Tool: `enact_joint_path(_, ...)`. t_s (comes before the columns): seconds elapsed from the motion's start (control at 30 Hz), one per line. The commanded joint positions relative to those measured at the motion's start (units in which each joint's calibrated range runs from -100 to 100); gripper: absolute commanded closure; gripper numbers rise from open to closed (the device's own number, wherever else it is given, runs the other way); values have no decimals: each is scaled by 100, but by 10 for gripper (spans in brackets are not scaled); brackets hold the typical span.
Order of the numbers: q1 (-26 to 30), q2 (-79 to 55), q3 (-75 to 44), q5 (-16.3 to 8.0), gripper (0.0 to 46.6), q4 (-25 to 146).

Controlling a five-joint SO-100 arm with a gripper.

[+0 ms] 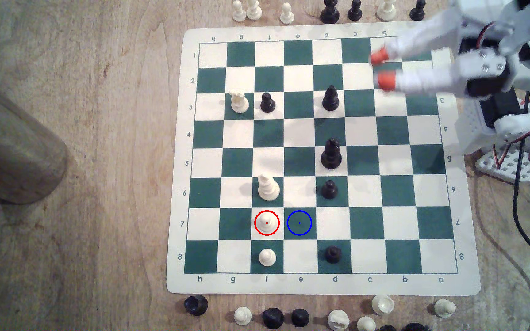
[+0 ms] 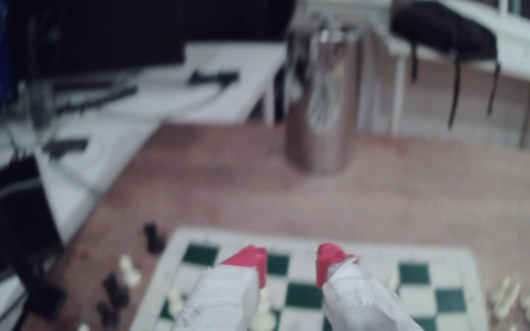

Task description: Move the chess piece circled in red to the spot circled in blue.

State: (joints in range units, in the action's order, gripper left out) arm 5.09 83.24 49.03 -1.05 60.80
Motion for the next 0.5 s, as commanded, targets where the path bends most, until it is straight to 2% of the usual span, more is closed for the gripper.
enact_joint_path(0.0,262,-1584,-1657,-215,362,1365)
enact_joint_path(0.1,739,-2289,-2183,-464,346,1676)
enact_joint_path(0.2,950,-2654,-2228,-689,300,1594)
enact_joint_path(0.3,950,-3137,-2355,-811,299,1455)
enact_joint_path(0.47,966,-4173,-2718,-1177,299,988)
